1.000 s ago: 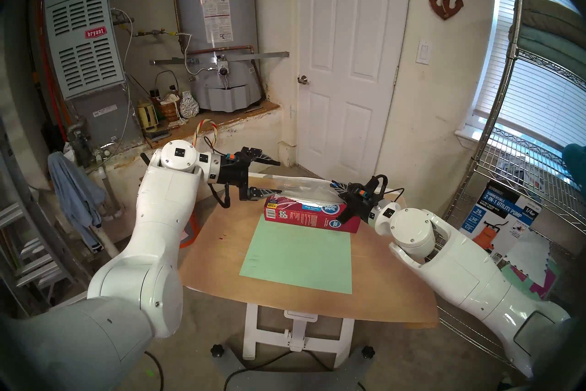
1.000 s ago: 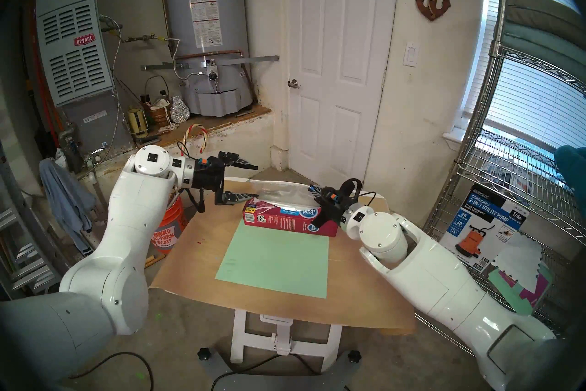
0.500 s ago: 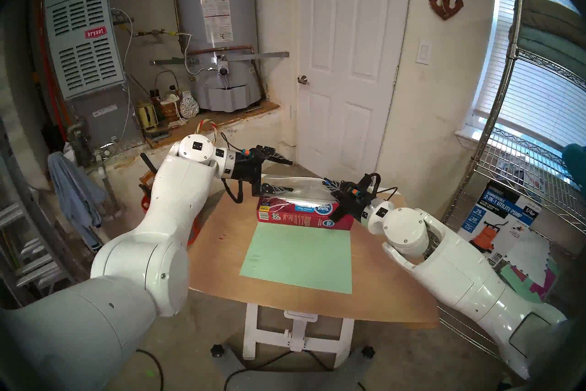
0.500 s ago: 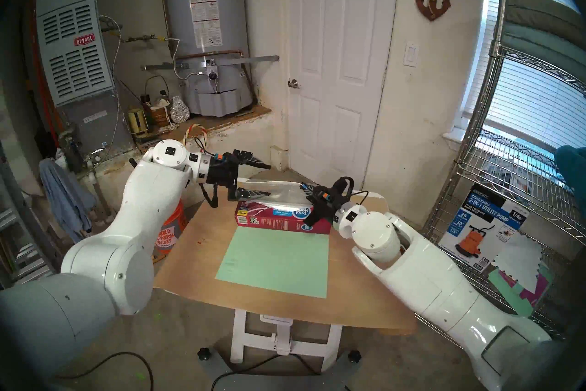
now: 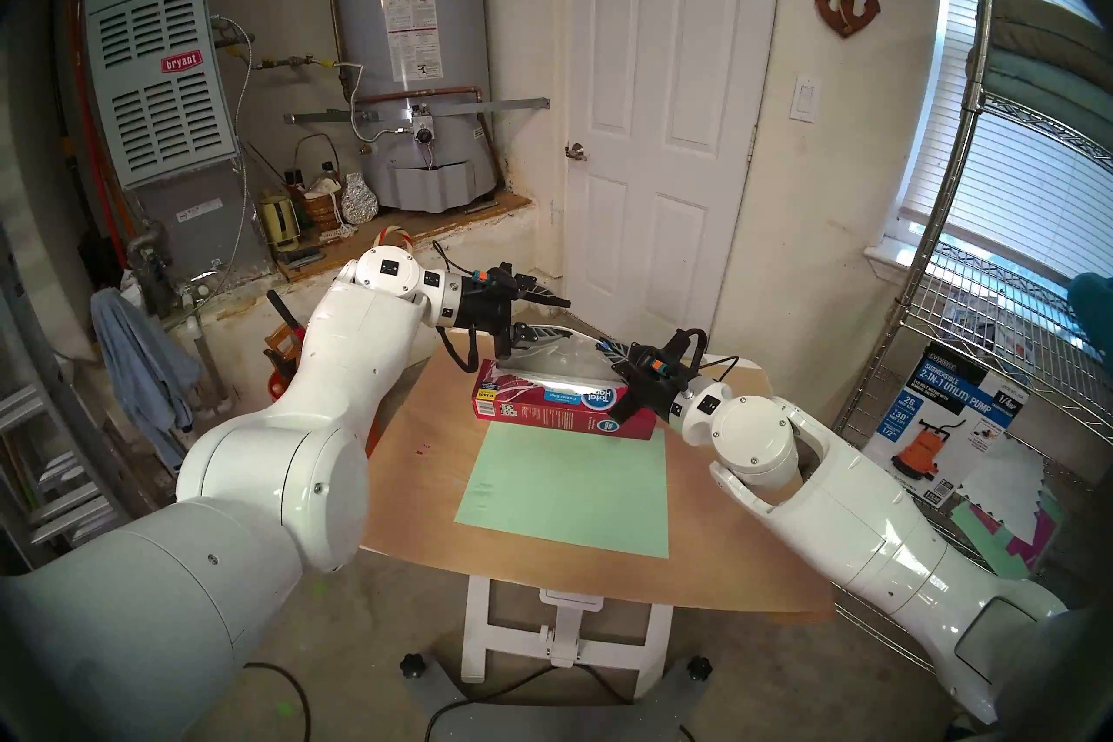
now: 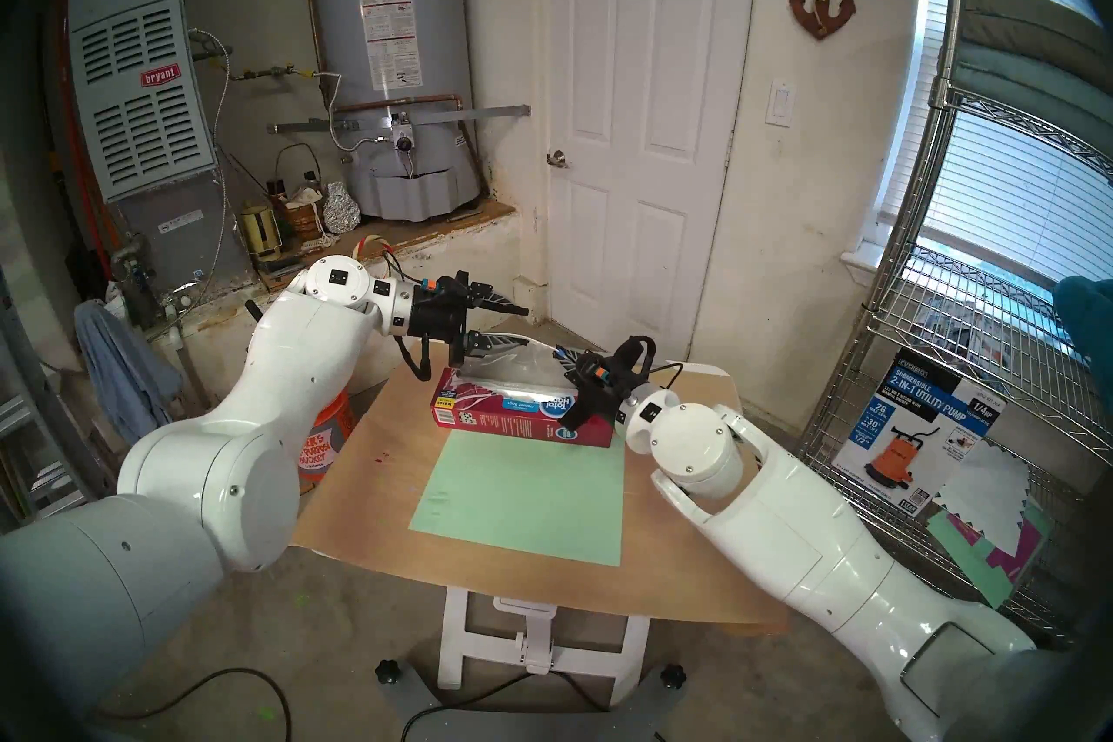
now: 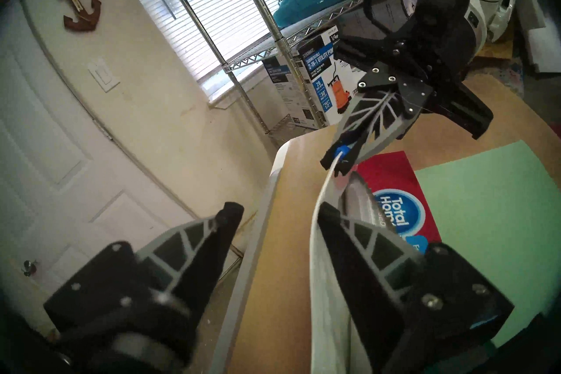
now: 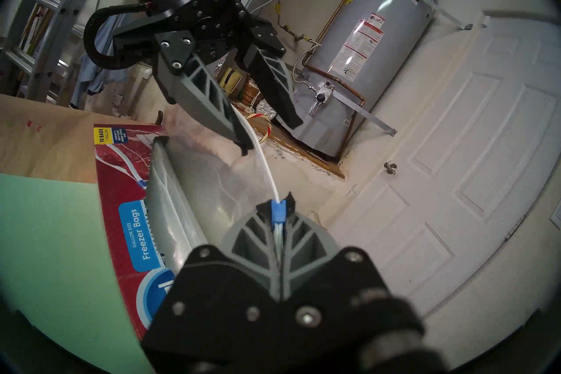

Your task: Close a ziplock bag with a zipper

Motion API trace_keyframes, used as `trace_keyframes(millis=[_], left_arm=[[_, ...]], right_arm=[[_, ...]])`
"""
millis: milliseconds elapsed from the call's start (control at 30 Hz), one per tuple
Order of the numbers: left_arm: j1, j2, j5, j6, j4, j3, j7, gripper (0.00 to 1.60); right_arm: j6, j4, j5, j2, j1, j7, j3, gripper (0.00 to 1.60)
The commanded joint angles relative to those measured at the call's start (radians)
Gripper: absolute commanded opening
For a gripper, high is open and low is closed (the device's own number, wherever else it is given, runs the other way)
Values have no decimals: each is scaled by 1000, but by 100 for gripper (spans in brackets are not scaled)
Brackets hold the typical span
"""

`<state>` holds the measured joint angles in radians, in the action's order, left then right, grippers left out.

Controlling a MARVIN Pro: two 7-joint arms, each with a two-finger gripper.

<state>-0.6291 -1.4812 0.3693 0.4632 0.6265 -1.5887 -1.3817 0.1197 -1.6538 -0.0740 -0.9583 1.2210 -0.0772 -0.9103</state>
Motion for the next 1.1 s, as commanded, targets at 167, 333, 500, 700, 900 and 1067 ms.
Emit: trace_keyframes(millis=[167,333,500,700,900,1067], left_arm=[[46,20,-69,10,-21,58,-90,40],[43,29,-98,11,-18,93,-87,0],[38,49,-132,5,-2,133,-86,0],[31,79,-153,-14,24,170,-87,0],[24,98,-185,-32,53,181,-98,0],[18,106,-211,-47,69,192,-102,0]], right_arm=[[-7,-15,2,-23,-22,5,-10,0],[-9,-11,4,-23,-22,3,-11,0],[-14,-4,6,-13,-18,-2,-14,0],[-17,1,4,13,-6,-7,-25,0],[-14,-11,-8,57,20,-13,-45,0],[-10,-16,-16,75,35,-11,-55,0]])
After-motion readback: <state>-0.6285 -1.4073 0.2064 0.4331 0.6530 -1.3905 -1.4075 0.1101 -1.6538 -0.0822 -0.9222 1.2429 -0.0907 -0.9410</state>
